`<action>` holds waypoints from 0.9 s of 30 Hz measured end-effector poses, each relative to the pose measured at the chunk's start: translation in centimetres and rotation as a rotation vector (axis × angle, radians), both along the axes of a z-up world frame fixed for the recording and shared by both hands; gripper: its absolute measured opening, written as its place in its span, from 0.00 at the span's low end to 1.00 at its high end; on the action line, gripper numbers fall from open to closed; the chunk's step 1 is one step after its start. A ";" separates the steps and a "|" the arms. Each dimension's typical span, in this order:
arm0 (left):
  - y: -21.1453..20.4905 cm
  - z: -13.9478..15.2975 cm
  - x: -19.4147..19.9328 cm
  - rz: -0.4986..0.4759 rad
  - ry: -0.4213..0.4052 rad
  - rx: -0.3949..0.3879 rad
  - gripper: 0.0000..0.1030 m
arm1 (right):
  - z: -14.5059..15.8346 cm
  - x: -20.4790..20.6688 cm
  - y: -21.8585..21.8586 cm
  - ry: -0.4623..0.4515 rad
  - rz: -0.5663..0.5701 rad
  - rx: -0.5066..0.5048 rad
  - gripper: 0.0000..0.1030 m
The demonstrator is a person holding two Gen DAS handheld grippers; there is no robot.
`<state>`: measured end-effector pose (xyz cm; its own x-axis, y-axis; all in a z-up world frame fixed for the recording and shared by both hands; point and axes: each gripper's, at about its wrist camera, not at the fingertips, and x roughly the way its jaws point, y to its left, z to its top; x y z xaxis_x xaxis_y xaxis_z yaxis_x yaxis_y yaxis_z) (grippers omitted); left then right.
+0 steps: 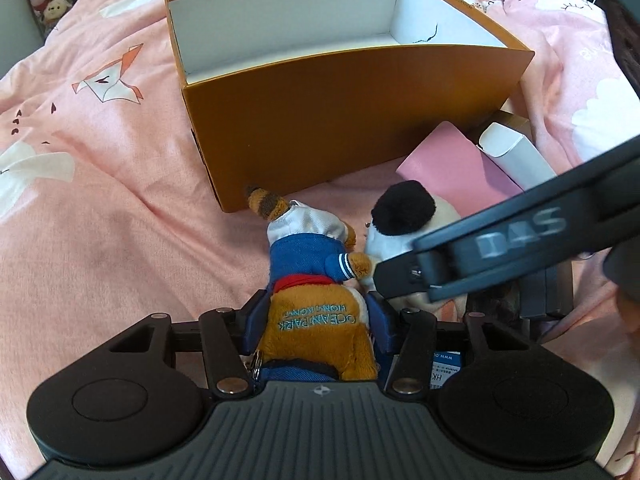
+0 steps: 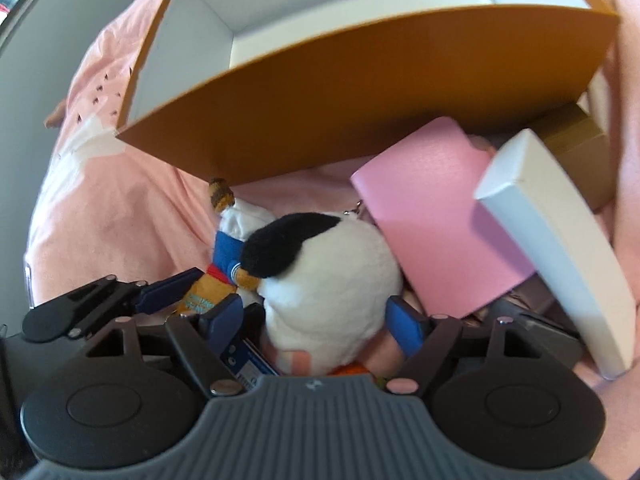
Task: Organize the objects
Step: 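Grasp the white penguin plush with the right tool while the left tool grasps the Donald Duck plush, then carry both plushes into the orange box and open both tools to release them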
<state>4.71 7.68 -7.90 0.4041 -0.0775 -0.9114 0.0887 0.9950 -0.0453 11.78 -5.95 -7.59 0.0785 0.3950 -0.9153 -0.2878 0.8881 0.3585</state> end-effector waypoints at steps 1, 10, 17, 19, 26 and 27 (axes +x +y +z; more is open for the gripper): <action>0.1 0.0 -0.1 0.006 -0.002 -0.004 0.58 | 0.0 0.1 0.0 -0.008 -0.006 -0.015 0.74; 0.3 1.0 -0.7 0.099 -0.053 -0.022 0.55 | 0.3 -0.3 -0.7 -0.019 0.022 0.041 0.64; 1.7 3.9 -2.2 0.206 -0.140 -0.142 0.51 | 4.8 -1.2 -0.4 -0.158 0.168 0.090 0.62; 2.0 5.3 -2.6 0.222 -0.182 -0.159 0.50 | 6.3 -1.2 -0.4 -0.199 0.206 0.109 0.62; 3.3 10.5 -3.1 0.272 -0.358 -0.222 0.50 | 12.6 -0.1 -3.4 -0.325 0.283 0.218 0.62; 3.4 11.1 -2.7 0.276 -0.379 -0.226 0.50 | 13.4 0.2 -3.4 -0.345 0.288 0.231 0.62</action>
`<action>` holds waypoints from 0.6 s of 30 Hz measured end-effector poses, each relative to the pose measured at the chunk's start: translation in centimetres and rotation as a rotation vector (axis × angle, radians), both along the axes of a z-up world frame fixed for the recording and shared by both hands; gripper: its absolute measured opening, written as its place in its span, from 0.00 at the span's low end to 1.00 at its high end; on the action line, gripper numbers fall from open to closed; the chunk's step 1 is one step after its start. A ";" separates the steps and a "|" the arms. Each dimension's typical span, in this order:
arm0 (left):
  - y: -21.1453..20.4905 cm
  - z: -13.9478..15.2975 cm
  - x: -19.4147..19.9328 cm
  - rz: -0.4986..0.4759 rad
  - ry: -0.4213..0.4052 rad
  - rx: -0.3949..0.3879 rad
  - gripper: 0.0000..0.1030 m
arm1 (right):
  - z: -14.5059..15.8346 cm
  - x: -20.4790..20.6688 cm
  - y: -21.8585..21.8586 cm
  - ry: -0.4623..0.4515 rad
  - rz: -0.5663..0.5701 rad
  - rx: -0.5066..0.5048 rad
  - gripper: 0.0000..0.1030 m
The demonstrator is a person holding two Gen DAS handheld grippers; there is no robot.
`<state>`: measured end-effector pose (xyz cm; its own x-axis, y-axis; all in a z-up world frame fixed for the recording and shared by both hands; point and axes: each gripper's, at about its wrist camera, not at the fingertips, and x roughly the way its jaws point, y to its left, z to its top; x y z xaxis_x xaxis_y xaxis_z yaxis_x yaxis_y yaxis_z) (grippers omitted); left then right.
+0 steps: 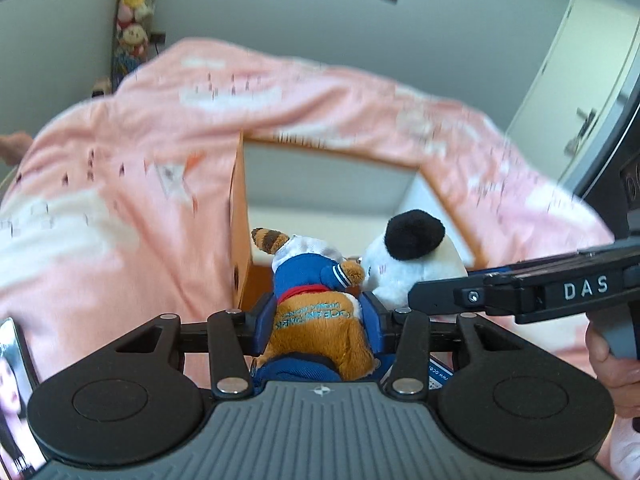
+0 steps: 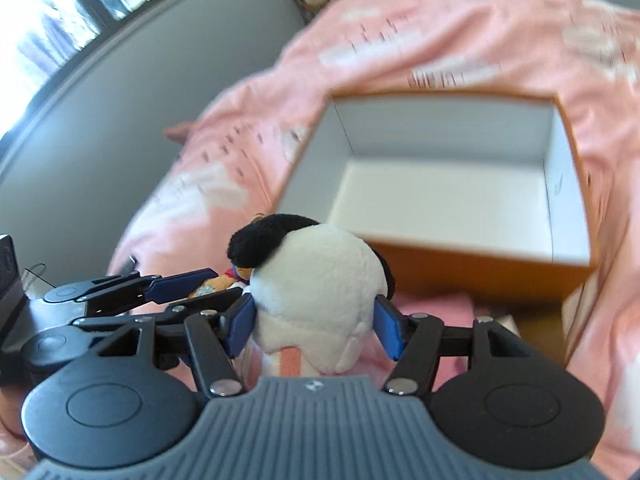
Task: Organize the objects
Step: 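Carry both plushes into the orange box and open both tools to release them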
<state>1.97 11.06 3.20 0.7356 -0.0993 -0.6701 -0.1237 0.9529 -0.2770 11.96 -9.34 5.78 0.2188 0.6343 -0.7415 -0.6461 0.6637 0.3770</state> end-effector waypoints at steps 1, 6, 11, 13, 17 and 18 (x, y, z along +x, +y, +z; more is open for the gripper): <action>0.2 0.6 0.5 0.007 -0.019 -0.002 0.50 | 0.4 0.4 0.2 -0.018 0.005 0.014 0.62; 0.7 2.2 3.8 0.065 -0.092 -0.011 0.50 | 3.5 2.2 0.1 -0.120 -0.008 0.058 0.62; 1.0 1.3 7.4 0.135 -0.096 0.014 0.50 | 4.7 5.5 -0.5 -0.165 -0.068 0.072 0.62; 1.1 0.4 8.8 0.133 -0.083 -0.015 0.50 | 4.3 7.2 -0.7 -0.169 -0.097 0.059 0.62; 0.4 -1.8 11.0 0.101 -0.047 -0.033 0.50 | 1.5 10.2 0.4 -0.156 -0.141 0.030 0.62; 0.2 -2.3 11.6 0.088 -0.034 -0.034 0.50 | 0.8 10.9 0.7 -0.142 -0.148 0.028 0.62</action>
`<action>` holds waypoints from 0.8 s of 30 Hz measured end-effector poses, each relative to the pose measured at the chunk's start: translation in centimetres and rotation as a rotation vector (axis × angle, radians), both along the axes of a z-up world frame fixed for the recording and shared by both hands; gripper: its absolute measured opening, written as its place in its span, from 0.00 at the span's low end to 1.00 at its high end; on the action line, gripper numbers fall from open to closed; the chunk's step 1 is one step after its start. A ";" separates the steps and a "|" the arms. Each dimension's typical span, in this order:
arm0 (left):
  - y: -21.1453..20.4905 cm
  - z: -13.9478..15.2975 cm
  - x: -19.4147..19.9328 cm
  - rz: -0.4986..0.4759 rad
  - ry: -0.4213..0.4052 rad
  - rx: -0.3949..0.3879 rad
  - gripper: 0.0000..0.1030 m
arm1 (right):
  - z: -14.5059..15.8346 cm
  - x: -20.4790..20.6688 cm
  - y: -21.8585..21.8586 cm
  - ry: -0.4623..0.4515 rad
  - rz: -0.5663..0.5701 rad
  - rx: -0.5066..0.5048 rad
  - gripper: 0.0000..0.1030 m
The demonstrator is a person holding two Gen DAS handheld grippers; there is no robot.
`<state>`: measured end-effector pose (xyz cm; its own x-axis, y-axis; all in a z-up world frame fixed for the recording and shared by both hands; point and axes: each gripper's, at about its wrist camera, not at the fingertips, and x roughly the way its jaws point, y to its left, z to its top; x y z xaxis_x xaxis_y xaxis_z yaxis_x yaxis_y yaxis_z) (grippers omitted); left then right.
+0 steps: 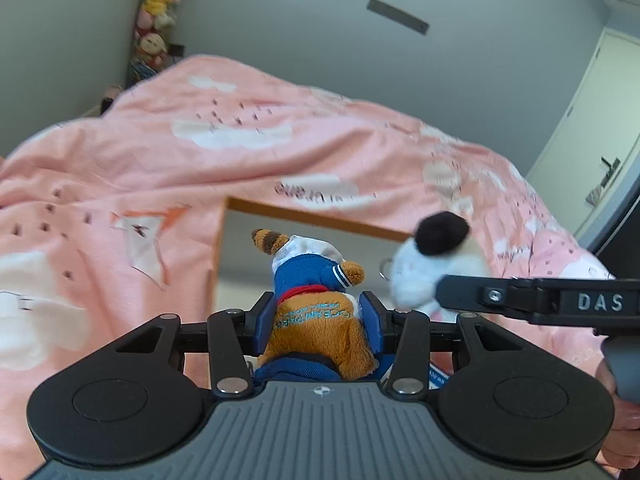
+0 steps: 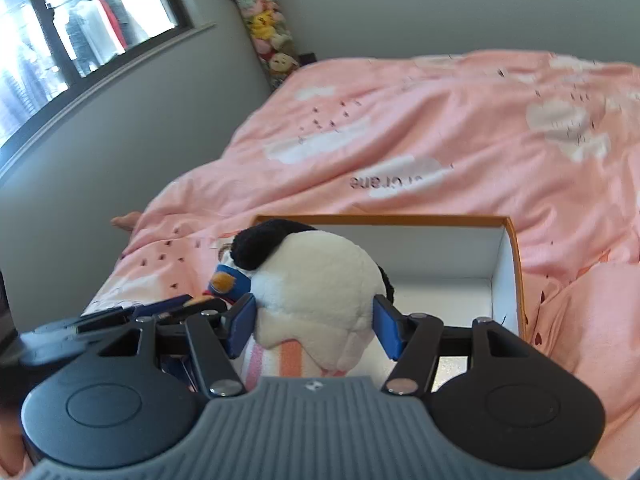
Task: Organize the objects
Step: 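Carry both plushes into the orange box and open both tools to release them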
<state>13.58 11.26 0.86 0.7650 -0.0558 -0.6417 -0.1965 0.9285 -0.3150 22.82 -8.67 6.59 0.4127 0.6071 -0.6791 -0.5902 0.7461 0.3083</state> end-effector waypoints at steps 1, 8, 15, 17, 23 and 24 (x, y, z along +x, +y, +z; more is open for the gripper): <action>-0.2 -0.6 0.5 -0.015 0.014 -0.001 0.50 | -0.7 0.6 0.2 0.016 -0.004 0.001 0.62; 0.2 -4.4 2.4 -0.091 0.132 -0.026 0.50 | -5.4 3.3 1.2 0.121 0.012 -0.031 0.62; -1.3 -4.8 2.7 -0.150 0.172 0.140 0.50 | -9.3 4.8 2.1 0.222 0.062 -0.060 0.62; -1.9 -5.0 2.8 -0.172 0.191 0.192 0.50 | -10.1 5.2 2.2 0.246 0.068 -0.059 0.62; -3.0 -5.6 3.0 -0.197 0.244 0.315 0.51 | -12.0 5.4 2.8 0.306 0.105 -0.045 0.62; -3.0 -5.7 2.9 -0.201 0.247 0.323 0.52 | -12.2 5.3 2.9 0.309 0.116 -0.042 0.62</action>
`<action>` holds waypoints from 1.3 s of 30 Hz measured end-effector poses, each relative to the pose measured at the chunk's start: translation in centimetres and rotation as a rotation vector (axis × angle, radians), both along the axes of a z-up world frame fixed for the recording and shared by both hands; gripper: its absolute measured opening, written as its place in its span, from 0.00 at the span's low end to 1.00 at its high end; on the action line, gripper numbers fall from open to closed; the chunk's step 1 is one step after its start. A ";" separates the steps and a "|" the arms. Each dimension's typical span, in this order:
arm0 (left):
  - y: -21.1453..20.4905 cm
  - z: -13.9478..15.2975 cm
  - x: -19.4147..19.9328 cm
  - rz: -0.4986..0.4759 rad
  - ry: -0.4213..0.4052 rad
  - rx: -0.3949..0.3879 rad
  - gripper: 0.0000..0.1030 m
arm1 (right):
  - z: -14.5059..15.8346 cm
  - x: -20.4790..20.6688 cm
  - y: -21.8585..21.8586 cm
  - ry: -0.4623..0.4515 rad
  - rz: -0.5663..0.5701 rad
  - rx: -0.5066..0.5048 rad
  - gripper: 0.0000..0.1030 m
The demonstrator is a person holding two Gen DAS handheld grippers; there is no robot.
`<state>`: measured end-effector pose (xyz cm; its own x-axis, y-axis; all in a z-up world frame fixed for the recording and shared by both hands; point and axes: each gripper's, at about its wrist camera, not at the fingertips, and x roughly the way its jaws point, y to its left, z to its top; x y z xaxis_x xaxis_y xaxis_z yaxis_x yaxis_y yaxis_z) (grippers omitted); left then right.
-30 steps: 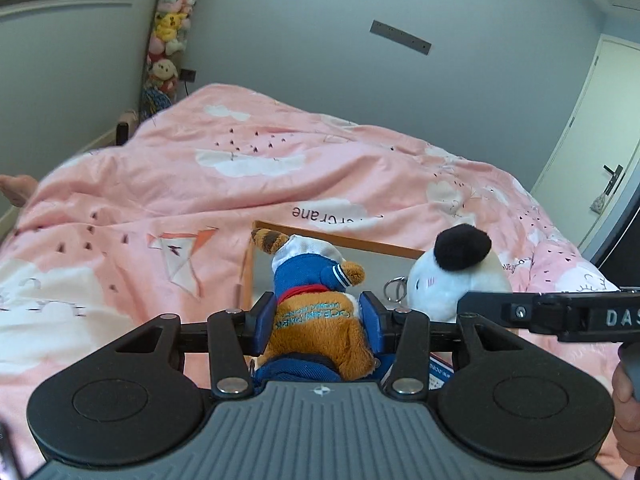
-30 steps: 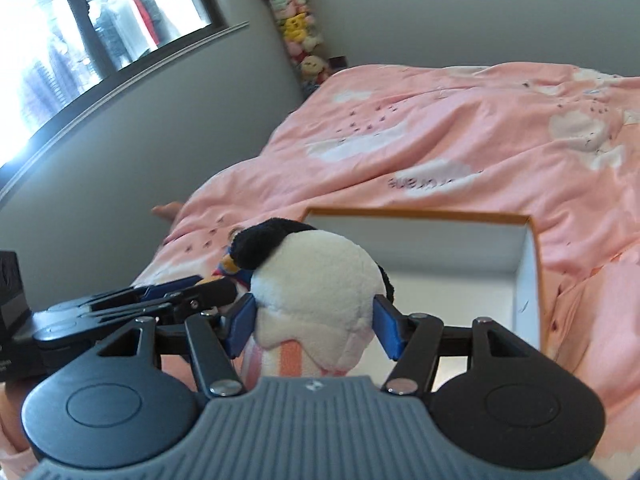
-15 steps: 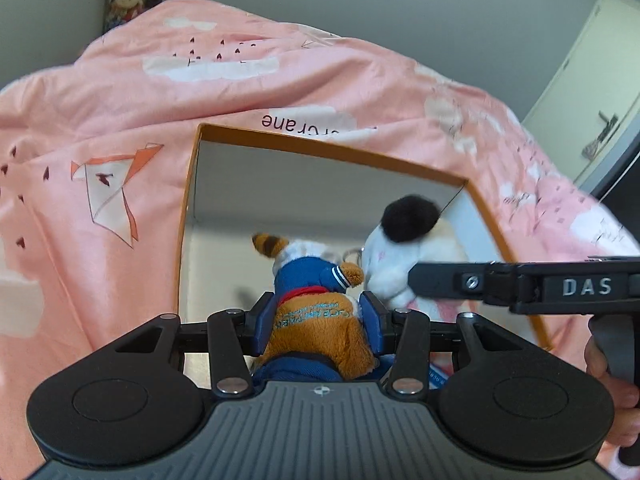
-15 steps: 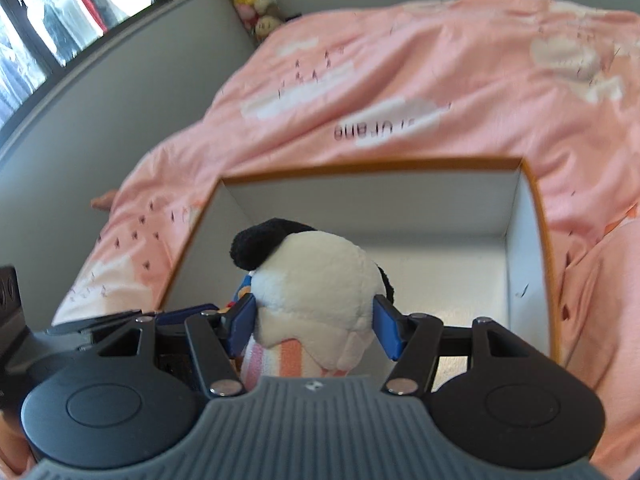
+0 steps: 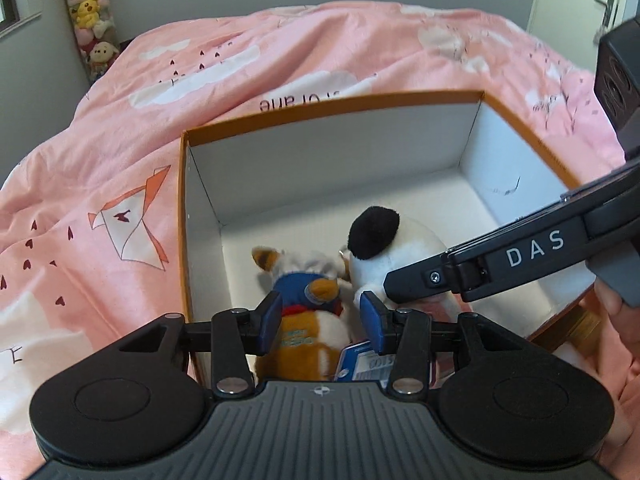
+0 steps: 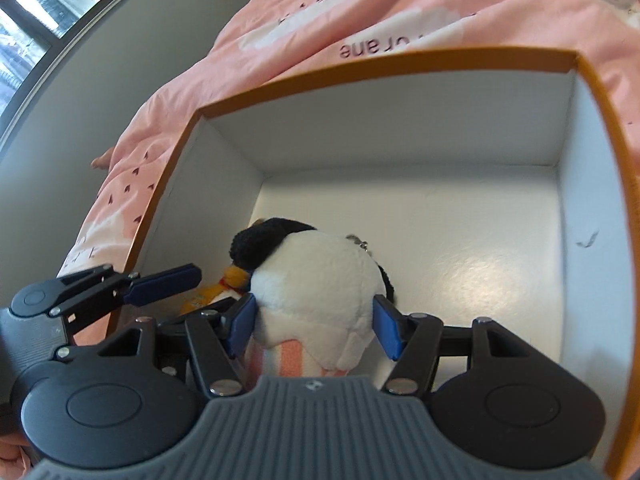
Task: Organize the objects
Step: 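Carry both plushes into the orange box and open both tools to release them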
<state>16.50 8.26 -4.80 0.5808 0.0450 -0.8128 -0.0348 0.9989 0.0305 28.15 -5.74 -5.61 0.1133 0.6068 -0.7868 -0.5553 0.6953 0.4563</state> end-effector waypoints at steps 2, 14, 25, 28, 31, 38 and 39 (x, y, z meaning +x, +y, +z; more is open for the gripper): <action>0.0 0.1 -0.2 0.003 -0.003 0.020 0.53 | -0.2 -0.1 0.2 0.001 0.011 0.003 0.62; 4.9 3.4 -3.8 0.125 -0.125 -0.219 0.57 | 1.1 -1.5 2.9 -0.094 0.229 0.032 0.62; 6.2 3.1 -4.9 0.153 -0.157 -0.256 0.57 | -1.3 0.3 4.4 0.056 0.189 -0.078 0.62; 6.5 3.5 -5.2 0.173 -0.175 -0.234 0.58 | -2.3 0.7 4.0 0.111 0.152 -0.102 0.62; 6.9 3.3 -5.1 0.182 -0.166 -0.258 0.58 | -2.2 0.7 4.0 0.105 0.152 -0.108 0.62; 6.7 3.1 -5.3 0.195 -0.160 -0.258 0.58 | -1.3 -0.1 4.5 0.018 0.206 -0.135 0.66; 6.8 3.1 -5.3 0.199 -0.160 -0.260 0.58 | -1.1 -0.1 4.4 0.006 0.204 -0.137 0.66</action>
<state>11.21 15.01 -1.67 0.7025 -0.0261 -0.7112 -0.2134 0.9456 -0.2456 28.02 -1.38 -6.73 -0.0057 0.5043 -0.8635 -0.6879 0.6247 0.3694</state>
